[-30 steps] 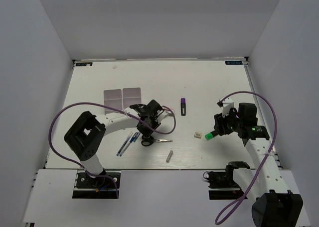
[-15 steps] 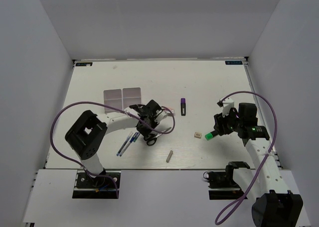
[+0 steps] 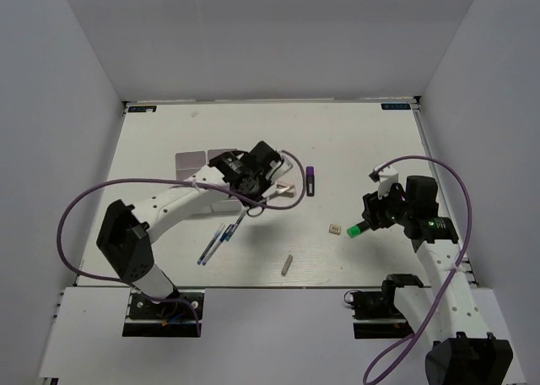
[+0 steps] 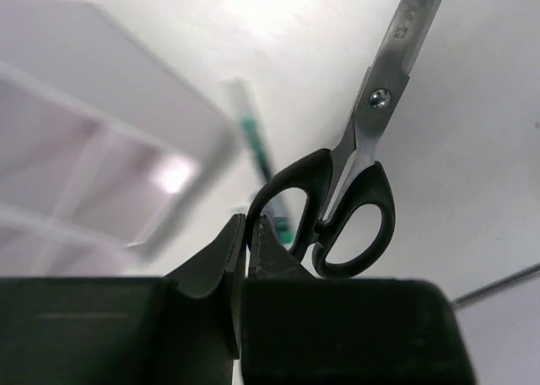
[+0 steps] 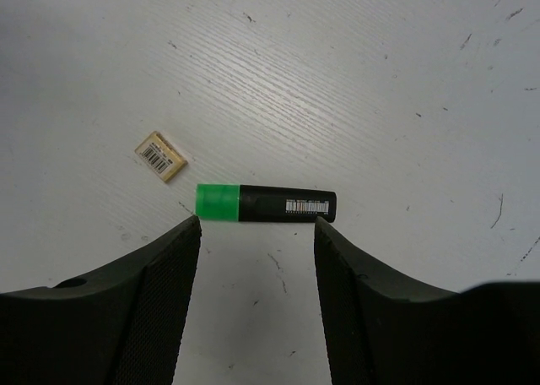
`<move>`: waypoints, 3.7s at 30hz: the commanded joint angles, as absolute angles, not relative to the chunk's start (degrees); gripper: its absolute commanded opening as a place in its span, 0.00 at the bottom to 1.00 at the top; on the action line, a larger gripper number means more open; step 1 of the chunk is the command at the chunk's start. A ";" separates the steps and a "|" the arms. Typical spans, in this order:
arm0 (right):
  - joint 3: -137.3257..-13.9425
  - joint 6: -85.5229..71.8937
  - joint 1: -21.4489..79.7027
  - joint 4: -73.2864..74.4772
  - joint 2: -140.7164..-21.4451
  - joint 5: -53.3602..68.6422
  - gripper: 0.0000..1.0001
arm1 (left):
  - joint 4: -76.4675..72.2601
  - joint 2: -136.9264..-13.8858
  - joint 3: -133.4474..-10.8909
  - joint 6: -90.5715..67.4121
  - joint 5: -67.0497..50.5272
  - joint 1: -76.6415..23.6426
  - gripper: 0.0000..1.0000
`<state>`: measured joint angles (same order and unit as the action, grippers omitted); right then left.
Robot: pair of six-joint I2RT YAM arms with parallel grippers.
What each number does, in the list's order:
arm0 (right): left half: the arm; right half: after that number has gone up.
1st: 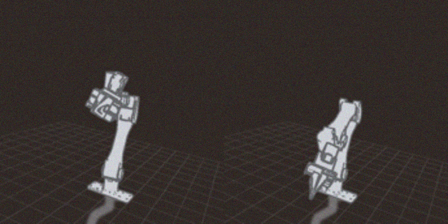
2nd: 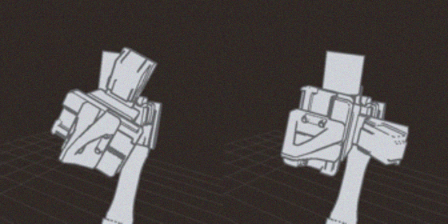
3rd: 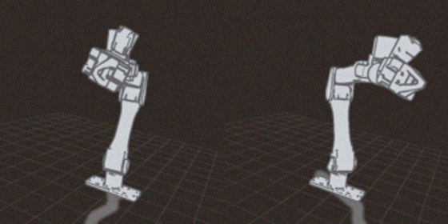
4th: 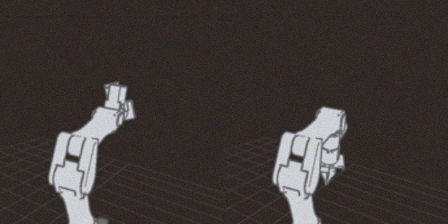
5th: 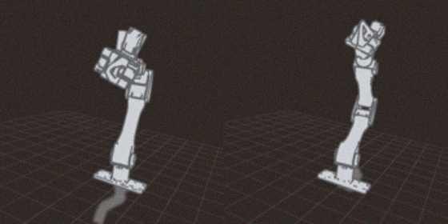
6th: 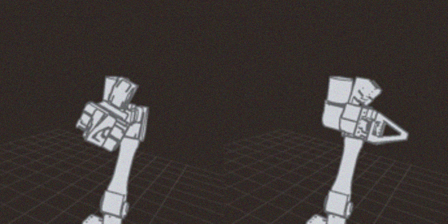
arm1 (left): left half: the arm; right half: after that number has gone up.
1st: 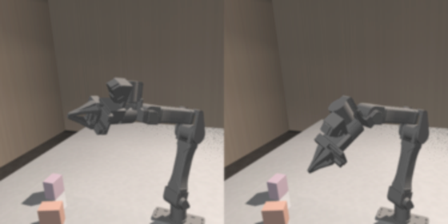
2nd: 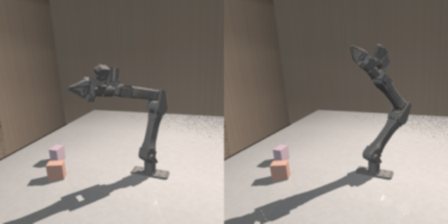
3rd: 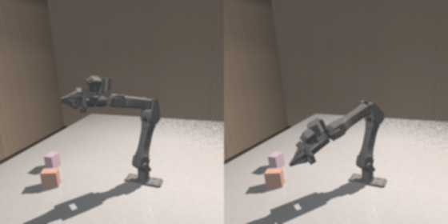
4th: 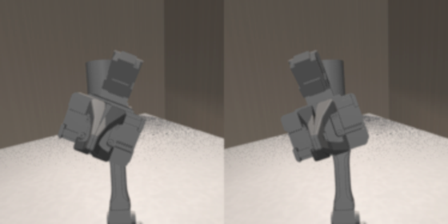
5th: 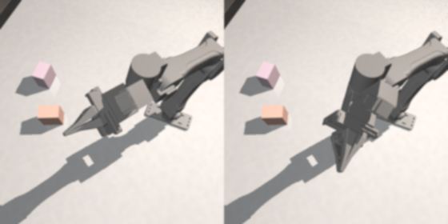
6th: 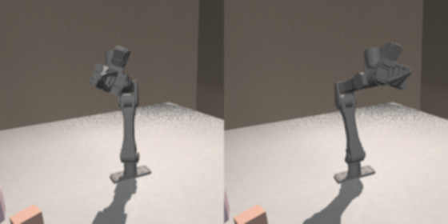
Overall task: Sort the stationery into containers
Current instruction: Pick up the scissors from the center of the board, then place the scissors in the storage box.
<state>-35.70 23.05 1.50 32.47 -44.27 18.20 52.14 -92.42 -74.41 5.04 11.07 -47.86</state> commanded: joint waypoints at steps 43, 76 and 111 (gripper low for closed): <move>-35.86 22.06 1.41 31.90 -39.81 23.29 0.62 | 16.95 -72.24 -60.73 72.51 63.37 -32.61 0.00; -36.39 22.06 1.49 32.43 -39.37 23.29 0.62 | 18.98 -77.61 -55.81 73.92 59.85 -30.23 0.00; -35.95 21.97 1.32 32.34 -38.50 24.00 0.69 | 4.49 -83.32 -58.27 78.75 63.36 -31.73 0.58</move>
<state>-35.70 22.55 1.50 33.04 -38.98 23.31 7.27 -86.59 -57.08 78.00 61.34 -30.57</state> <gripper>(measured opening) 0.690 0.585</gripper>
